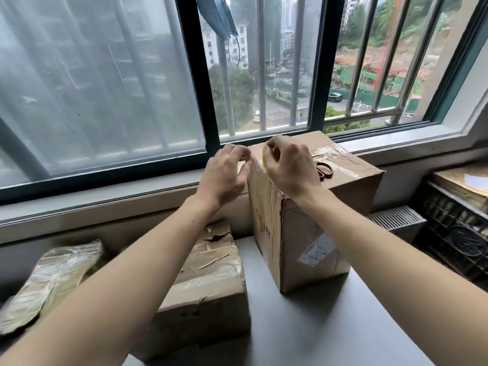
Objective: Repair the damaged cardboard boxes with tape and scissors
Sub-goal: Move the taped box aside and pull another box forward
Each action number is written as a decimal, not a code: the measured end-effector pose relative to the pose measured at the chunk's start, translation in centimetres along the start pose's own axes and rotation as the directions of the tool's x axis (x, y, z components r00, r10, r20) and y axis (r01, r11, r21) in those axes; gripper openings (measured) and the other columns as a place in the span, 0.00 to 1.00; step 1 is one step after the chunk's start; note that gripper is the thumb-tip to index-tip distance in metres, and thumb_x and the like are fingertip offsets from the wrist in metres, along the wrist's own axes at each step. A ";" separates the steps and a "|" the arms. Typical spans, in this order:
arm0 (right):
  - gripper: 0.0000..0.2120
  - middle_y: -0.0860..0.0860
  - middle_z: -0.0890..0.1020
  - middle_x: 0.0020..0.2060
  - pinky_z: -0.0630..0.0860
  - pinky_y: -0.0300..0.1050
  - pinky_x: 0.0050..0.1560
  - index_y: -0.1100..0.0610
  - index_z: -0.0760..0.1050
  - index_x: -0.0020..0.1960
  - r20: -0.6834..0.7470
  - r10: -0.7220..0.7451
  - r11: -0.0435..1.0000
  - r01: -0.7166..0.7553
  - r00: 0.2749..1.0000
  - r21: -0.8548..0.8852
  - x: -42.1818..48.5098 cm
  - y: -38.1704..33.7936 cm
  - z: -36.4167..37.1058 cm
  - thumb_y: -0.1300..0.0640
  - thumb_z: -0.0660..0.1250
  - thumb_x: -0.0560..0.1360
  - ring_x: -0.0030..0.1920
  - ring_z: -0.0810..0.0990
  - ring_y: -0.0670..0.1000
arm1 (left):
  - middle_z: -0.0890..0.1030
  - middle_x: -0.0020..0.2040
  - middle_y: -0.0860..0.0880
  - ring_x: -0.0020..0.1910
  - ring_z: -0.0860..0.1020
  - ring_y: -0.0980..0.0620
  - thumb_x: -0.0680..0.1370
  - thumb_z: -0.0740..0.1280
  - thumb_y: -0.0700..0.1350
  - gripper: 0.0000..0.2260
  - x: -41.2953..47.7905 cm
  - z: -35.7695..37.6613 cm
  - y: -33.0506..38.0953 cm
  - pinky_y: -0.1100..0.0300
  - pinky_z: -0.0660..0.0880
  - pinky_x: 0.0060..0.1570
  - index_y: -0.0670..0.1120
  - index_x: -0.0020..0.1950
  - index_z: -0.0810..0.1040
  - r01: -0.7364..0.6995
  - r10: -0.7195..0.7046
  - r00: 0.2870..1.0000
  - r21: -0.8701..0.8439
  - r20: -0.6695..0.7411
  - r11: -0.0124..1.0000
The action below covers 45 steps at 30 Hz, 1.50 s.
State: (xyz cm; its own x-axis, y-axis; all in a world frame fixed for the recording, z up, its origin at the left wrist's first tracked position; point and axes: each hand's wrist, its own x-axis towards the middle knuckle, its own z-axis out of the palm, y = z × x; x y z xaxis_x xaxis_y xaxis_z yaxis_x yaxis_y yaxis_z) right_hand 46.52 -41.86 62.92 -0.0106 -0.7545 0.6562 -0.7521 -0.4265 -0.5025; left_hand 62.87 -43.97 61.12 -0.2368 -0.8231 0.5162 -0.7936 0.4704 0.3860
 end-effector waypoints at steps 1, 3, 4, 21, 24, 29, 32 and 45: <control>0.10 0.55 0.83 0.41 0.76 0.53 0.47 0.61 0.79 0.47 -0.001 -0.025 0.999 0.025 1.000 0.040 -0.6 -1.2 0.7 0.56 0.64 0.80 0.42 0.80 0.55 | 0.79 0.56 0.47 0.58 0.77 0.47 0.78 0.63 0.50 0.14 -0.9 -0.6 -1.1 0.46 0.72 0.60 0.46 0.60 0.77 0.024 -0.024 1.000 0.003 0.013 1.000; 0.09 0.55 0.83 0.40 0.75 0.51 0.44 0.62 0.79 0.45 0.031 -0.043 0.992 0.039 0.999 0.118 -2.1 -3.5 2.4 0.58 0.65 0.79 0.41 0.80 0.54 | 0.79 0.55 0.48 0.57 0.77 0.48 0.78 0.62 0.50 0.13 -2.9 -1.8 -3.5 0.47 0.73 0.60 0.46 0.59 0.78 0.074 -0.073 0.997 -0.015 0.038 0.997; 0.09 0.55 0.82 0.39 0.75 0.51 0.44 0.62 0.79 0.45 0.057 -0.045 0.989 0.037 0.997 0.145 -3.1 -4.6 3.5 0.58 0.65 0.79 0.40 0.80 0.54 | 0.79 0.55 0.47 0.56 0.77 0.49 0.79 0.63 0.49 0.12 -4.1 -2.4 -4.7 0.48 0.73 0.60 0.45 0.59 0.78 0.098 -0.096 0.994 -0.031 0.049 0.995; 0.10 0.54 0.83 0.47 0.74 0.47 0.53 0.59 0.82 0.50 0.577 0.110 0.991 -0.137 0.809 0.003 -17.1 -15.5 19.0 0.56 0.63 0.79 0.50 0.79 0.53 | 0.74 0.68 0.48 0.68 0.71 0.47 0.79 0.67 0.54 0.21 -23.7 -8.2 -22.1 0.50 0.67 0.67 0.49 0.70 0.71 0.428 -0.460 0.804 0.170 0.377 0.887; 0.10 0.54 0.83 0.48 0.74 0.46 0.54 0.59 0.82 0.52 0.638 0.091 0.991 -0.131 0.765 0.015 -18.2 -16.6 19.9 0.57 0.63 0.79 0.51 0.79 0.53 | 0.72 0.70 0.48 0.70 0.68 0.47 0.76 0.69 0.58 0.27 -24.6 -7.4 -22.4 0.52 0.65 0.67 0.49 0.72 0.69 0.452 -0.477 0.770 0.166 0.424 0.877; 0.10 0.55 0.83 0.52 0.74 0.48 0.60 0.60 0.82 0.53 0.730 -0.008 0.995 -0.070 0.683 0.076 -20.0 -17.2 21.4 0.60 0.62 0.78 0.55 0.79 0.54 | 0.72 0.65 0.43 0.66 0.71 0.43 0.74 0.71 0.54 0.27 -24.9 -6.2 -22.7 0.51 0.69 0.67 0.46 0.70 0.71 0.527 -0.499 0.743 0.069 0.446 0.847; 0.12 0.53 0.82 0.54 0.71 0.41 0.63 0.60 0.83 0.56 0.727 -0.038 0.992 -0.065 0.685 0.112 -20.6 -16.3 21.6 0.60 0.63 0.79 0.56 0.79 0.52 | 0.72 0.62 0.43 0.63 0.73 0.45 0.74 0.72 0.53 0.25 -24.9 -6.0 -22.9 0.54 0.70 0.65 0.46 0.68 0.71 0.537 -0.498 0.739 0.049 0.454 0.842; 0.19 0.51 0.81 0.47 0.72 0.43 0.53 0.62 0.82 0.37 0.779 0.010 0.996 0.065 0.626 -0.065 -18.1 -11.0 18.1 0.53 0.63 0.81 0.48 0.77 0.51 | 0.70 0.64 0.45 0.65 0.72 0.46 0.76 0.70 0.56 0.26 -24.3 -5.9 -21.8 0.52 0.69 0.67 0.46 0.69 0.69 0.571 -0.573 0.676 0.162 0.462 0.805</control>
State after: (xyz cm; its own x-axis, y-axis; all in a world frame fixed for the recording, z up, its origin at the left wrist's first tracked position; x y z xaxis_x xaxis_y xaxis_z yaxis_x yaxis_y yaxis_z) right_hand 66.92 -32.52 46.39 0.4997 -0.8656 -0.0326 -0.7923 -0.4415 -0.4211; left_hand 89.23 -32.39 44.70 0.0359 -0.9735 -0.2257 -0.8647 -0.1434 0.4814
